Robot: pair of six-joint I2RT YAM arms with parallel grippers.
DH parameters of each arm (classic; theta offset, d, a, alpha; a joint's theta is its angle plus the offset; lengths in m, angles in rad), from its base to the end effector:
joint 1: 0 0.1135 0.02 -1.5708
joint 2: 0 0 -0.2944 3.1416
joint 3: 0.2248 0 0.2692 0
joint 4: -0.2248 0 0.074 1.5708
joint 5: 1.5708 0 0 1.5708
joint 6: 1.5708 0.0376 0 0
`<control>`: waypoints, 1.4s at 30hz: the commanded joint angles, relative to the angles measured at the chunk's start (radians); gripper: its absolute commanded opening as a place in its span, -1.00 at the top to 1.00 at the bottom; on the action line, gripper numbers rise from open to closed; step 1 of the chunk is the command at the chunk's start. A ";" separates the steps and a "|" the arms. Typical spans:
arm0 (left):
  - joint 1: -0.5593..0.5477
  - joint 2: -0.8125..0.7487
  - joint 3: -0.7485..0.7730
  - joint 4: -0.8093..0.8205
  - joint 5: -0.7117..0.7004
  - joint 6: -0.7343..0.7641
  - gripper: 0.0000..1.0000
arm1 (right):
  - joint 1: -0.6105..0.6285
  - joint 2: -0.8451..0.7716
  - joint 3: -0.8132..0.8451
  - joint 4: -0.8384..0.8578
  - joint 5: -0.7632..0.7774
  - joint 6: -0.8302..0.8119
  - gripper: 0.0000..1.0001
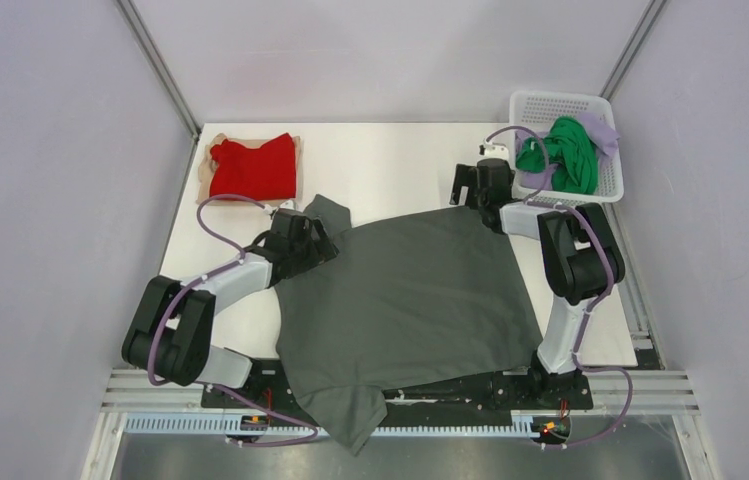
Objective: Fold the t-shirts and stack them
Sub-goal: Flatten out the tshirt
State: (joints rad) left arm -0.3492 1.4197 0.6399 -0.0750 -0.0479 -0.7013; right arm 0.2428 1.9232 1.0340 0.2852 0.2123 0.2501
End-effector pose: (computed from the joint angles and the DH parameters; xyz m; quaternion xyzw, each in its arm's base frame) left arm 0.2616 -0.0933 0.1785 -0.1722 0.9204 -0.1562 0.3143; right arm 0.4142 0.0944 0.1609 0.0525 0.8802 0.0218 0.4711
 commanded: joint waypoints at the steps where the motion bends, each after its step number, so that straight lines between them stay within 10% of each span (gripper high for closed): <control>1: 0.003 0.020 0.017 -0.066 -0.047 0.036 -0.99 | -0.014 -0.047 0.056 0.019 -0.025 -0.093 -0.96; 19: 0.016 0.441 0.428 -0.207 -0.036 -0.031 -0.99 | 0.160 -0.351 -0.329 -0.076 -0.069 -0.039 -0.96; 42: 0.150 1.016 1.339 -0.543 0.131 0.130 -0.99 | 0.030 0.098 0.119 -0.093 -0.089 -0.035 -0.96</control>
State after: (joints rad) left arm -0.2058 2.3093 1.8782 -0.5377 0.0132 -0.6395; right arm 0.3027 1.9388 1.0691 0.1768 0.1810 0.1925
